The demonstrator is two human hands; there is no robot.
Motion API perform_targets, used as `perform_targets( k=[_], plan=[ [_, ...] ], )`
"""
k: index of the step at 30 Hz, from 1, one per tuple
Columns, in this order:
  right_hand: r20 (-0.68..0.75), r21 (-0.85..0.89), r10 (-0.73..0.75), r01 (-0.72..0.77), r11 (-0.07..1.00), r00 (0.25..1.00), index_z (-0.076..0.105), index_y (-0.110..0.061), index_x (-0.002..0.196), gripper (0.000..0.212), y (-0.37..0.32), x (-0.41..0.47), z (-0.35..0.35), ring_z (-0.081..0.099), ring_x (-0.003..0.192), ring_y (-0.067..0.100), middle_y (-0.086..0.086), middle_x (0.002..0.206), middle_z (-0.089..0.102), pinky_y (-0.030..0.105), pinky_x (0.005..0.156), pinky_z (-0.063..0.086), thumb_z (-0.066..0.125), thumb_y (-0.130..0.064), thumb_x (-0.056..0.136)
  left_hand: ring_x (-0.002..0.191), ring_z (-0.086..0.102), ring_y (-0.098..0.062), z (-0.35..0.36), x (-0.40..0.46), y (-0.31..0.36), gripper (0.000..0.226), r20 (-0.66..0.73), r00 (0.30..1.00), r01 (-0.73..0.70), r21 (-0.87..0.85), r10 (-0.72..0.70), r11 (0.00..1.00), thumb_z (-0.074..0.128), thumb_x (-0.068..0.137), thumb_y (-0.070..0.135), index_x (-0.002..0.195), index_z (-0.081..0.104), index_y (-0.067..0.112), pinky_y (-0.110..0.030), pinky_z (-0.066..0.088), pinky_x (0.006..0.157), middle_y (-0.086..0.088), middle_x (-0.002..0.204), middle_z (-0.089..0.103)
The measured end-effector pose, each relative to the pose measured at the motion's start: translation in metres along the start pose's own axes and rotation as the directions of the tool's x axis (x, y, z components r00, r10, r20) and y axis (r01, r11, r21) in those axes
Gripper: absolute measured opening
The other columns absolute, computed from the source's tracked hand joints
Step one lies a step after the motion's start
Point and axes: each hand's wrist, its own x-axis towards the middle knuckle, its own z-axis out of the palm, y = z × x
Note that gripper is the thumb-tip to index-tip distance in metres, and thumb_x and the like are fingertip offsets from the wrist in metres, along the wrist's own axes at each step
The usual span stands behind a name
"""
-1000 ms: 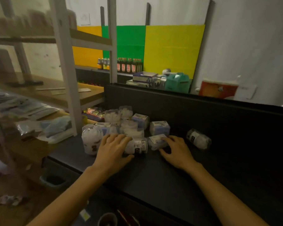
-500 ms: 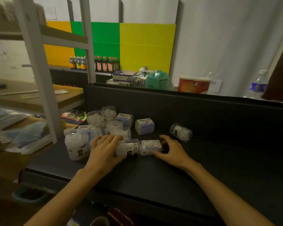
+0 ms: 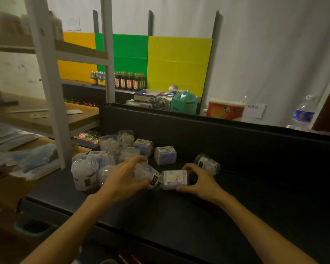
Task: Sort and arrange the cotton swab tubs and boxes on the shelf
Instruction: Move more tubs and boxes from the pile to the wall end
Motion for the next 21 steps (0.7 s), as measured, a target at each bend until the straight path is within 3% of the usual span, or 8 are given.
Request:
perform_targets(
  k=[5, 8, 12, 16, 21],
  plan=[
    [-0.157, -0.079, -0.047, 0.035, 0.996, 0.986, 0.042, -0.042, 0.124, 0.063, 0.002, -0.039, -0.025, 0.042, 0.093, -0.018, -0.03, 0.106, 0.041, 0.004, 0.07, 0.038, 0.079, -0.03, 0.074, 0.093, 0.052, 0.003, 0.006, 0.006, 0.019, 0.052, -0.004, 0.995, -0.104, -0.122, 0.104, 0.987, 0.071, 0.079, 0.03, 0.122, 0.042, 0.035, -0.013, 0.046, 0.064, 0.016, 0.117, 0.047],
    [-0.261, -0.089, -0.032, 0.009, 0.996, 0.965, 0.041, -0.036, 0.133, 0.071, 0.006, -0.071, -0.038, 0.044, 0.097, -0.019, -0.027, 0.111, 0.045, 0.002, 0.072, 0.039, 0.08, -0.029, 0.073, 0.094, 0.055, 0.003, 0.015, 0.009, 0.033, 0.05, 0.019, 0.984, -0.169, -0.202, 0.176, 0.965, 0.073, 0.077, 0.029, 0.117, 0.045, 0.033, -0.014, 0.05, 0.069, 0.015, 0.112, 0.051],
    [-0.361, -0.107, -0.005, -0.037, 0.994, 0.932, 0.047, -0.036, 0.122, 0.063, 0.015, -0.121, -0.055, 0.051, 0.102, -0.014, -0.023, 0.109, 0.055, 0.004, 0.076, 0.043, 0.082, -0.028, 0.071, 0.098, 0.057, -0.004, 0.034, 0.014, 0.056, 0.049, 0.101, 0.971, -0.183, -0.259, 0.215, 0.948, 0.075, 0.074, 0.032, 0.117, 0.05, 0.03, -0.022, 0.053, 0.076, 0.011, 0.113, 0.054],
    [-0.425, -0.111, 0.032, -0.088, 0.99, 0.905, 0.047, -0.037, 0.121, 0.062, 0.027, -0.169, -0.069, 0.053, 0.104, -0.01, -0.023, 0.108, 0.056, 0.009, 0.08, 0.045, 0.082, -0.027, 0.07, 0.103, 0.052, -0.008, 0.057, 0.011, 0.091, 0.05, 0.081, 0.955, -0.258, -0.255, 0.286, 0.932, 0.076, 0.073, 0.034, 0.118, 0.053, 0.03, -0.028, 0.053, 0.083, 0.01, 0.116, 0.046],
    [-0.491, -0.098, 0.06, -0.124, 0.987, 0.869, 0.05, -0.037, 0.12, 0.064, 0.047, -0.227, -0.1, 0.057, 0.102, -0.004, -0.017, 0.108, 0.061, 0.014, 0.084, 0.049, 0.085, -0.026, 0.067, 0.103, 0.05, -0.007, 0.081, 0.0, 0.149, 0.05, 0.076, 0.931, -0.32, -0.295, 0.357, 0.9, 0.077, 0.073, 0.031, 0.118, 0.057, 0.028, -0.025, 0.053, 0.079, 0.011, 0.114, 0.045]
  ],
)
